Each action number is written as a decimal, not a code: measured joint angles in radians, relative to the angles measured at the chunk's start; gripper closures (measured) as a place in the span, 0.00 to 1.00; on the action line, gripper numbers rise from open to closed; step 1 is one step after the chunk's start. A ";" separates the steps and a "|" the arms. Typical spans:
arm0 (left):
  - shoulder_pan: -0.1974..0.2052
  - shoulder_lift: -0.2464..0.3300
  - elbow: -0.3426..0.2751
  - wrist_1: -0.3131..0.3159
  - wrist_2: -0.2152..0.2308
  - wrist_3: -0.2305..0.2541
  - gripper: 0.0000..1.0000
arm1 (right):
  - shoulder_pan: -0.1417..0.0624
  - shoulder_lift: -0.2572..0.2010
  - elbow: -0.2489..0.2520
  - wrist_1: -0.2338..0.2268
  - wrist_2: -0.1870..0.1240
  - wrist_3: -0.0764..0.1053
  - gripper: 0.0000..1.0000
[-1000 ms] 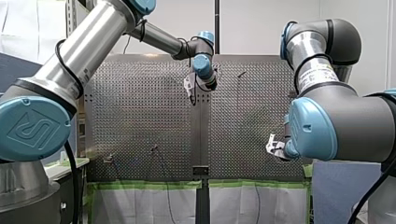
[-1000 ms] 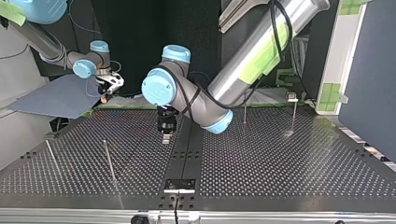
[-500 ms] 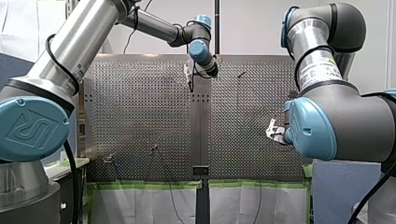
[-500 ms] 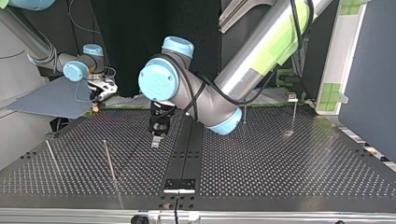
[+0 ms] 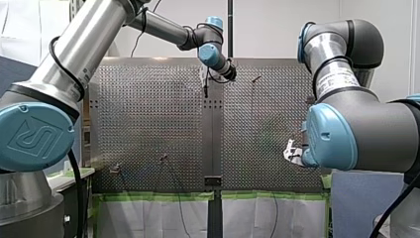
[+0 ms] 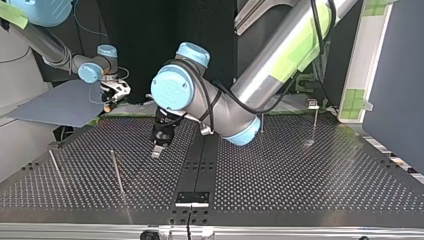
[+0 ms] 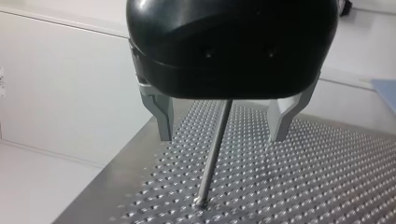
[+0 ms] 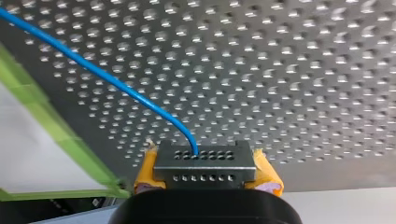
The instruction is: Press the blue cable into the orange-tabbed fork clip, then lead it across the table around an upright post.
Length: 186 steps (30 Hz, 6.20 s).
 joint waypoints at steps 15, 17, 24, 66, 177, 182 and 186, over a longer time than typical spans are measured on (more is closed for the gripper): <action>0.001 -0.049 0.049 0.009 0.133 -0.053 0.00 | -0.004 0.121 -0.003 -0.008 0.000 -0.006 1.00; 0.001 -0.049 0.064 0.010 0.152 -0.070 0.00 | -0.005 0.123 -0.003 -0.009 0.000 -0.006 1.00; -0.002 -0.057 0.078 0.011 0.213 -0.103 0.00 | -0.006 0.124 -0.004 -0.009 -0.001 -0.006 1.00; -0.009 -0.062 0.078 -0.054 0.016 0.054 0.00 | -0.007 0.125 -0.015 -0.002 -0.007 -0.019 1.00; -0.137 0.079 -0.035 -0.078 -0.110 -0.064 0.00 | 0.035 -0.481 -0.008 0.336 -0.169 0.169 1.00; -0.137 0.079 -0.035 -0.079 -0.116 -0.117 0.00 | 0.034 -0.537 -0.005 0.335 -0.174 0.171 1.00; -0.137 0.079 -0.035 -0.080 -0.117 -0.138 0.00 | 0.035 -0.571 -0.005 0.336 -0.177 0.174 1.00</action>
